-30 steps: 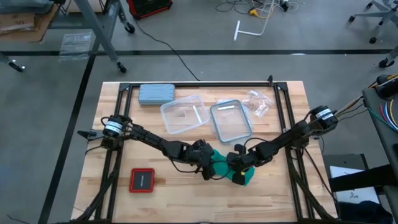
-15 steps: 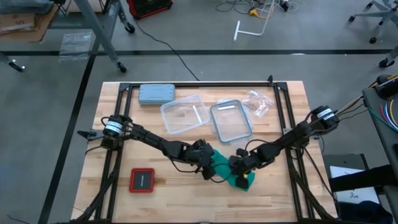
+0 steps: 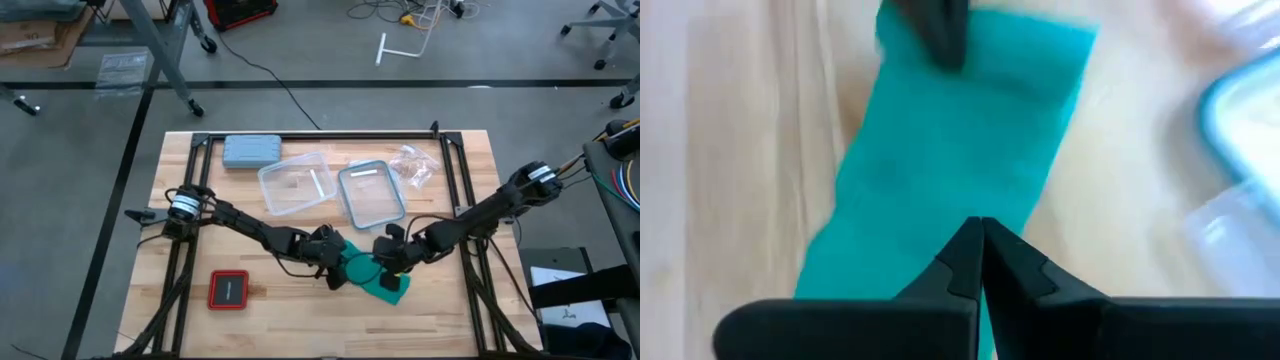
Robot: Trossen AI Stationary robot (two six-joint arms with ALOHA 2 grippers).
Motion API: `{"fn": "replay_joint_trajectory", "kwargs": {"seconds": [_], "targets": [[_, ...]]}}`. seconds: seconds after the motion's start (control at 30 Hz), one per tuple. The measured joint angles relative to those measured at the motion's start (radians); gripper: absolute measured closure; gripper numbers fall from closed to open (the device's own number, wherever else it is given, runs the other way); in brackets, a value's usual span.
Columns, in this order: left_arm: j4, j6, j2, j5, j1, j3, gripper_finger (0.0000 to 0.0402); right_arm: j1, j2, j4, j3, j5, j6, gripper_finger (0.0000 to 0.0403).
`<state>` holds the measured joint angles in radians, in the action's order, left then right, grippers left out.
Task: Roll bandage
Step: Roll the blue bandage
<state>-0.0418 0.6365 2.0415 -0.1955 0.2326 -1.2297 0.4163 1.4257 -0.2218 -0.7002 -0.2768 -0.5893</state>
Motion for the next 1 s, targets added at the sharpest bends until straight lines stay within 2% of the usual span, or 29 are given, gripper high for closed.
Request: {"fn": "replay_joint_trajectory", "kwargs": {"seconds": [0.1,0.27,0.47,0.73,1.0], "targets": [[-0.005,0.000,0.000,0.000,0.000,0.000,0.0397,-0.030,-0.002,0.043,0.000,-0.059,0.037,0.0401],[-0.007,0.000,0.000,0.001,0.000,0.000,0.0399,-0.109,0.042,0.179,0.000,-0.071,0.111,0.0401],[-0.011,0.000,0.000,0.017,0.001,0.000,0.0396,-0.179,0.114,0.281,-0.002,-0.019,0.130,0.0401],[-0.014,-0.011,0.000,0.022,0.002,-0.001,0.0400,-0.193,0.233,0.436,-0.004,0.062,0.113,0.0401],[-0.021,-0.011,-0.008,0.055,0.004,-0.002,0.0397,-0.192,0.248,0.422,-0.006,0.100,0.084,0.0401]]}}
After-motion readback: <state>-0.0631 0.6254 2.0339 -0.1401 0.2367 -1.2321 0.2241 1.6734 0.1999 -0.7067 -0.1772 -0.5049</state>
